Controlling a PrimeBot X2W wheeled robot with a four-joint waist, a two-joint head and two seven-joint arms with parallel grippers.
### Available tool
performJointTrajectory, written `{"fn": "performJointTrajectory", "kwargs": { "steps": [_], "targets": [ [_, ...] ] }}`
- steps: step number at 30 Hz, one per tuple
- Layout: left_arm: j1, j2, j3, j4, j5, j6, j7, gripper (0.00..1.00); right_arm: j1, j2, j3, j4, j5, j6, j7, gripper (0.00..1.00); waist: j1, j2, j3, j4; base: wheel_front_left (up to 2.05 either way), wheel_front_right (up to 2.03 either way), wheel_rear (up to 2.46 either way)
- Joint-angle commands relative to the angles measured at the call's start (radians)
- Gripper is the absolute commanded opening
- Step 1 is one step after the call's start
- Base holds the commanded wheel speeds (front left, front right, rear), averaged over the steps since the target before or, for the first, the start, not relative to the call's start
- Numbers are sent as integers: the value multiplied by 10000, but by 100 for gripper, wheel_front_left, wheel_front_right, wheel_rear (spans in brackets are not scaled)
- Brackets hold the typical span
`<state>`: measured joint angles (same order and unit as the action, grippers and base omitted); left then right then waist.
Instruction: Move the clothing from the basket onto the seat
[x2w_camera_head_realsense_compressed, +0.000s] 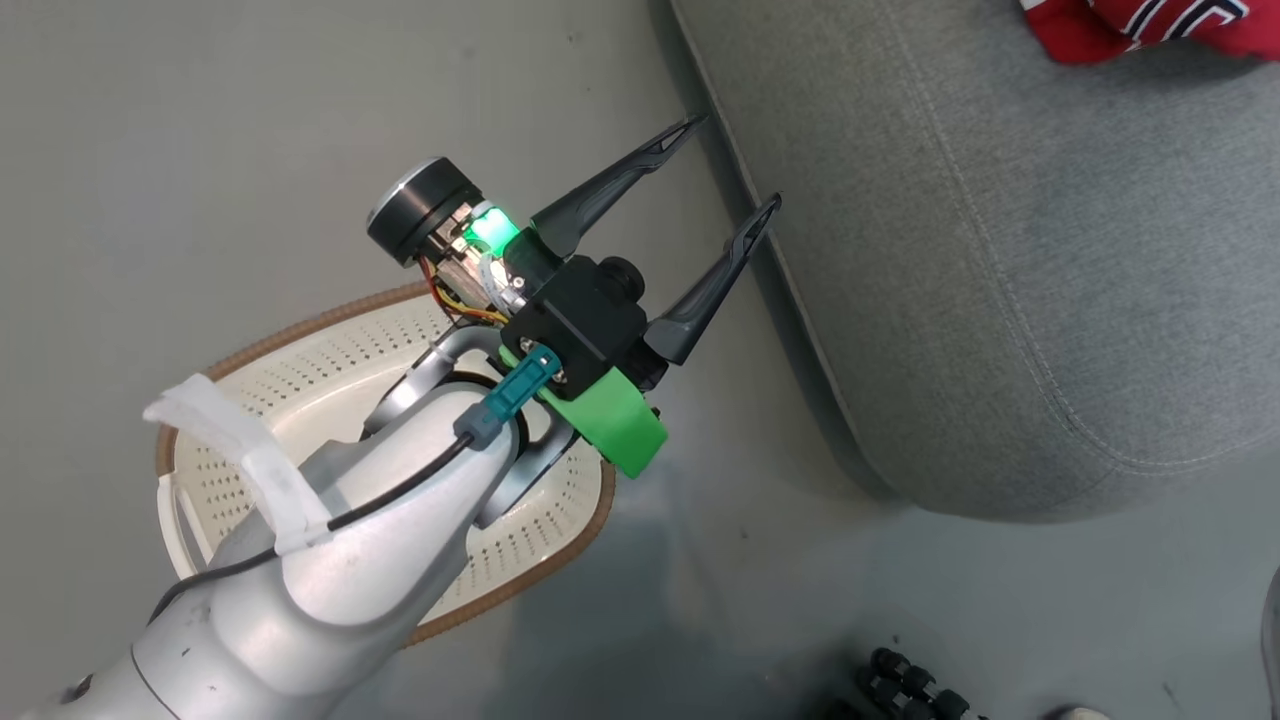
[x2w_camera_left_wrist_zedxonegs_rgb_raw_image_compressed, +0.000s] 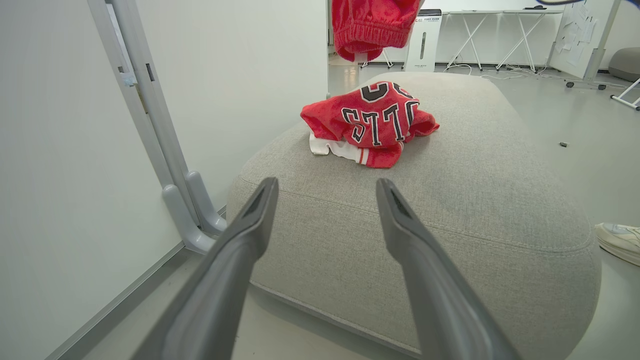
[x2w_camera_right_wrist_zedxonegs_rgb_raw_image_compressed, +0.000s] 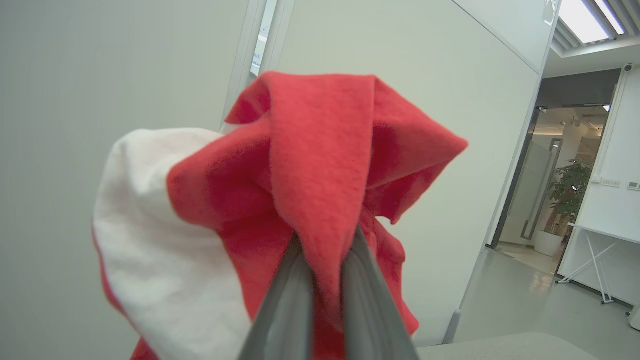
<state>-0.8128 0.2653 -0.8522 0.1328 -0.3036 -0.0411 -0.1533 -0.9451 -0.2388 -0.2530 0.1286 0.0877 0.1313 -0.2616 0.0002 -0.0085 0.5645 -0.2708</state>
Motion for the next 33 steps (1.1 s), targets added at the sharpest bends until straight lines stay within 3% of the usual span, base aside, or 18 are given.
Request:
{"fn": "performJointTrajectory", "kwargs": {
  "steps": [1, 9, 21, 31, 32, 33],
  "targets": [
    [-221, 112, 25, -88, 89, 4, 27, 100, -353, -178, -172, 216, -20, -11, -26, 0, -2, 85, 715, 280, 0, 0, 0],
    [-532, 202, -25, -299, 201, -4, 122, 100, -1574, -878, -823, 2055, -24, -11, -26, 0, -2, 85, 1371, 410, 0, 0, 0],
    [-646, 324, -39, -335, 118, 71, 117, 100, -725, -34, -1977, 3937, -694, -11, -26, 0, -2, 85, 1708, 522, 0, 0, 0],
    [-575, 429, -53, -327, 52, 172, 56, 100, -495, 26, -2479, 5176, -1040, -11, -26, 0, -2, 85, 1651, 557, 0, 0, 0],
    [-556, 433, -64, -307, 42, 175, 41, 100, -518, 6, -2504, 5234, -1034, -11, -26, 10, -2, 85, 1603, 548, 0, 0, 0],
    [-541, 427, -75, -293, 28, 170, 22, 100, -532, -34, -2549, 5267, -995, -11, -26, 46, -2, 85, 1542, 544, 0, 0, 0]
  ]
}}
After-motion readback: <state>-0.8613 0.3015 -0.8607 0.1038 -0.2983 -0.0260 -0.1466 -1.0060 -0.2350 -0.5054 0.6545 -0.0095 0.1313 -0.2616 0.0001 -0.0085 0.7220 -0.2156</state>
